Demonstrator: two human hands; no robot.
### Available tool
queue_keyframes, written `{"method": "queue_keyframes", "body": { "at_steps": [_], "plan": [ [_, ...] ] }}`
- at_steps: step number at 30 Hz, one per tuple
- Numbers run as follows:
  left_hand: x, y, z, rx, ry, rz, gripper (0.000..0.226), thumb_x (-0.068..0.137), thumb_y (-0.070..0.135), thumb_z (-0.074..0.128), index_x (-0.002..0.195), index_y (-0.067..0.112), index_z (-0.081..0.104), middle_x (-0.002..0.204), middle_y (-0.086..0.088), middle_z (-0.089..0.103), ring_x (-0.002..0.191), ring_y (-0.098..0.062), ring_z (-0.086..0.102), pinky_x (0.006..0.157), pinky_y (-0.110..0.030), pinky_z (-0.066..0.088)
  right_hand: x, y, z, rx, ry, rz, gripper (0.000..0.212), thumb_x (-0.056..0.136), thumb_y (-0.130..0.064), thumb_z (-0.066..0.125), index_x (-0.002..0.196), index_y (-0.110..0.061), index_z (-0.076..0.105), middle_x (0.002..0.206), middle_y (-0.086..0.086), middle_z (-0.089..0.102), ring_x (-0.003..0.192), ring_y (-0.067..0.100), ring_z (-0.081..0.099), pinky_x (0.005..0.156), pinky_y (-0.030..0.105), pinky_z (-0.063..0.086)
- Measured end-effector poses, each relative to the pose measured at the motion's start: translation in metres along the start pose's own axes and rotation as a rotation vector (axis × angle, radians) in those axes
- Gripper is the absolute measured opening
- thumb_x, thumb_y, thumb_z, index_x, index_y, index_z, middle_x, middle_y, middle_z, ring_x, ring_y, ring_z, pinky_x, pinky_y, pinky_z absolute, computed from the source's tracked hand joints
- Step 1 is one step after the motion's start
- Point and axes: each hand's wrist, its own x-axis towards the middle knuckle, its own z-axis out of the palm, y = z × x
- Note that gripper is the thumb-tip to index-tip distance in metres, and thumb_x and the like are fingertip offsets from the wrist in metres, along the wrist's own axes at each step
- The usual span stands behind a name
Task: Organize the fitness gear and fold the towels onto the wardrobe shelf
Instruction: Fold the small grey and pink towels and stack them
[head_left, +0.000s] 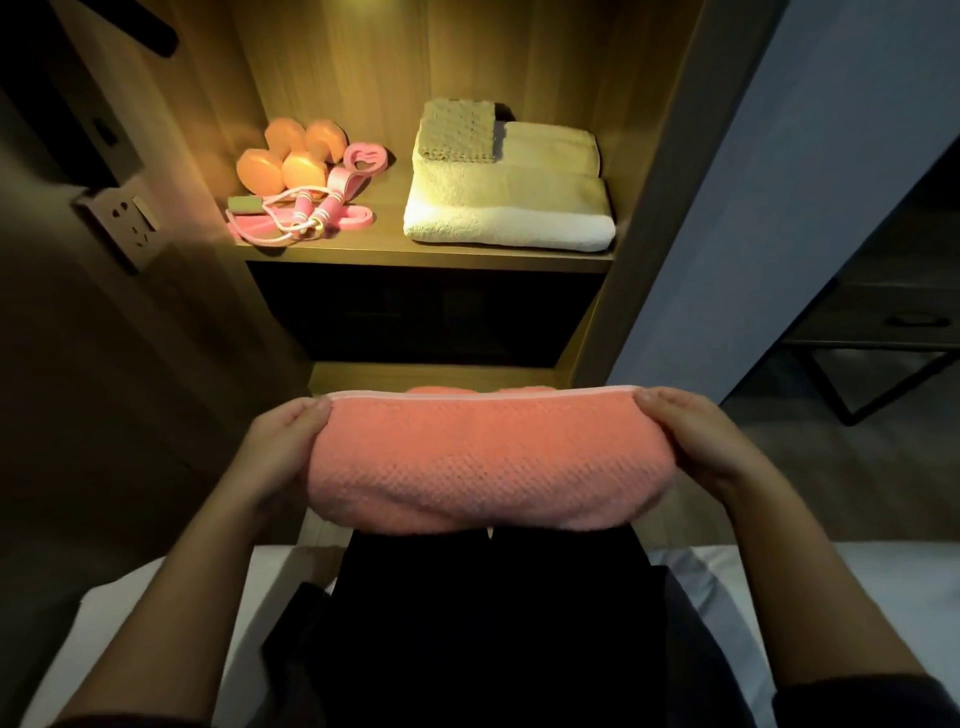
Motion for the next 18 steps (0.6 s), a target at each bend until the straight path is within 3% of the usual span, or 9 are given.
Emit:
{"method": "queue_keyframes", "body": {
  "at_steps": [5, 9, 14, 18],
  "plan": [
    [0.033, -0.026, 0.028, 0.142, 0.084, -0.031, 0.025, 0.1, 0.037, 0.046, 0.094, 0.021, 0.064, 0.098, -0.003, 0.065, 0.09, -0.022, 0.06, 0.067, -0.035, 0.045, 0.033, 0.028, 0.022, -0.241, 0.11, 0.01, 0.027, 0.103, -0.033, 0.041, 0.103, -0.016, 0.063, 0.101, 0.003, 0.063, 0.086, 0.014, 0.057, 0.067, 0.03, 0.043],
    [0.058, -0.04, 0.043, 0.161, 0.158, -0.01, 0.025, 0.102, 0.035, 0.041, 0.098, 0.02, 0.06, 0.099, -0.003, 0.061, 0.09, -0.019, 0.058, 0.067, -0.034, 0.043, 0.05, 0.049, 0.038, -0.248, 0.213, 0.004, 0.027, 0.103, -0.039, 0.035, 0.109, -0.025, 0.057, 0.102, -0.006, 0.058, 0.091, 0.009, 0.056, 0.066, 0.028, 0.041],
    [0.085, -0.044, 0.052, 0.276, 0.26, 0.064, 0.024, 0.104, 0.035, 0.036, 0.103, 0.021, 0.054, 0.094, 0.001, 0.058, 0.085, -0.012, 0.056, 0.067, -0.03, 0.043, 0.071, 0.055, 0.05, -0.309, 0.335, -0.124, 0.027, 0.104, -0.038, 0.031, 0.101, -0.024, 0.054, 0.091, -0.008, 0.058, 0.084, 0.006, 0.056, 0.063, 0.025, 0.04],
    [0.108, -0.05, 0.059, 0.358, 0.265, 0.017, 0.027, 0.104, 0.036, 0.035, 0.106, 0.018, 0.054, 0.094, 0.0, 0.059, 0.083, -0.016, 0.058, 0.065, -0.032, 0.045, 0.095, 0.057, 0.052, -0.414, 0.32, -0.074, 0.03, 0.104, -0.036, 0.03, 0.106, -0.019, 0.054, 0.093, -0.004, 0.059, 0.087, 0.013, 0.057, 0.071, 0.033, 0.045]
  ]
}}
